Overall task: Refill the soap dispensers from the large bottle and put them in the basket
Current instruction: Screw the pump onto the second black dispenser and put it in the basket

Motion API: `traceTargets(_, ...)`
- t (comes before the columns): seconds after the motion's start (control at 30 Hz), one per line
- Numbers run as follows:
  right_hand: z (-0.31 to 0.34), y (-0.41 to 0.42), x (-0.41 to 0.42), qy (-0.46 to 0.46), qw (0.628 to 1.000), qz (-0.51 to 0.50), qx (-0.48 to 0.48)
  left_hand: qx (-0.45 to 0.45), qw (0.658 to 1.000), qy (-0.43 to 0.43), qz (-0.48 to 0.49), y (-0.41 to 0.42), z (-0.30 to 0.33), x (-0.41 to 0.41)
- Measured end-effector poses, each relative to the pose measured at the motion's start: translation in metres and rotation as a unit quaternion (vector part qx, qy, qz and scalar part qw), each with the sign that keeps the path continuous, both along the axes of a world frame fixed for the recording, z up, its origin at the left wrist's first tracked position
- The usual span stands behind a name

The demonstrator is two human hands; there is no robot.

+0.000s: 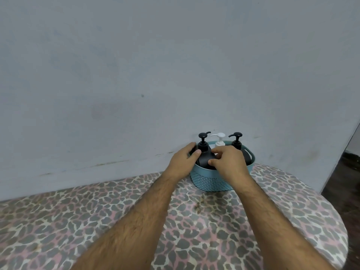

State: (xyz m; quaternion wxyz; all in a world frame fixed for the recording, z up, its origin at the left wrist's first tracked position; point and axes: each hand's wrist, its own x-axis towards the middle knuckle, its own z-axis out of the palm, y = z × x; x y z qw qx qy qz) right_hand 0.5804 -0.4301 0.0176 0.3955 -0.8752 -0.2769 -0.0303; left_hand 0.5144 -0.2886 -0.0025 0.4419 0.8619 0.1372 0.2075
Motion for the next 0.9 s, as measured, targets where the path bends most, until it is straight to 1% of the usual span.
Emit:
traceTargets(0.1, 0.001, 0.001, 0.007, -0.025, 0.997, -0.003, -0.079, 0.044, 0.999, 0.023, -0.021, 0.003, -0.002, -0.002)
traceTargets(0.13, 0.0, 0.001, 0.009, -0.03, 0.996, -0.002, -0.088, 0.055, 0.998, 0.032, -0.023, 0.004, -0.002, -0.002)
traceTargets(0.33, -0.001, 0.003, 0.015, -0.036, 0.994, 0.008, -0.103, 0.091, 0.992, 0.085, 0.005, 0.005, 0.005, 0.0)
traceTargets(0.5, -0.001, 0.005, 0.017, -0.032, 0.992, 0.01, -0.118, 0.13, 0.985, 0.118, 0.003, 0.005, 0.006, 0.001)
traceTargets(0.57, -0.001, 0.004, 0.013, -0.037, 0.993, 0.01, -0.114, 0.134, 0.985, 0.105, 0.019, -0.001, 0.008, -0.006)
traceTargets(0.63, -0.001, 0.002, 0.009, -0.044, 0.994, 0.009, -0.103, 0.124, 0.989, 0.055, 0.051, -0.01, 0.01, -0.016)
traceTargets(0.7, -0.002, -0.004, 0.002, -0.066, 0.996, -0.005, -0.059, 0.117, 0.989, 0.019, 0.088, -0.015, 0.012, -0.029)
traceTargets(0.8, 0.001, -0.015, -0.017, -0.098, 0.994, -0.024, 0.03, 0.128, 0.985, 0.021, 0.11, -0.018, 0.012, -0.06)
traceTargets(0.9, 0.0, -0.021, -0.047, -0.105, 0.994, 0.001, 0.043, 0.122, 0.985, 0.033, 0.117, -0.017, 0.004, -0.107)
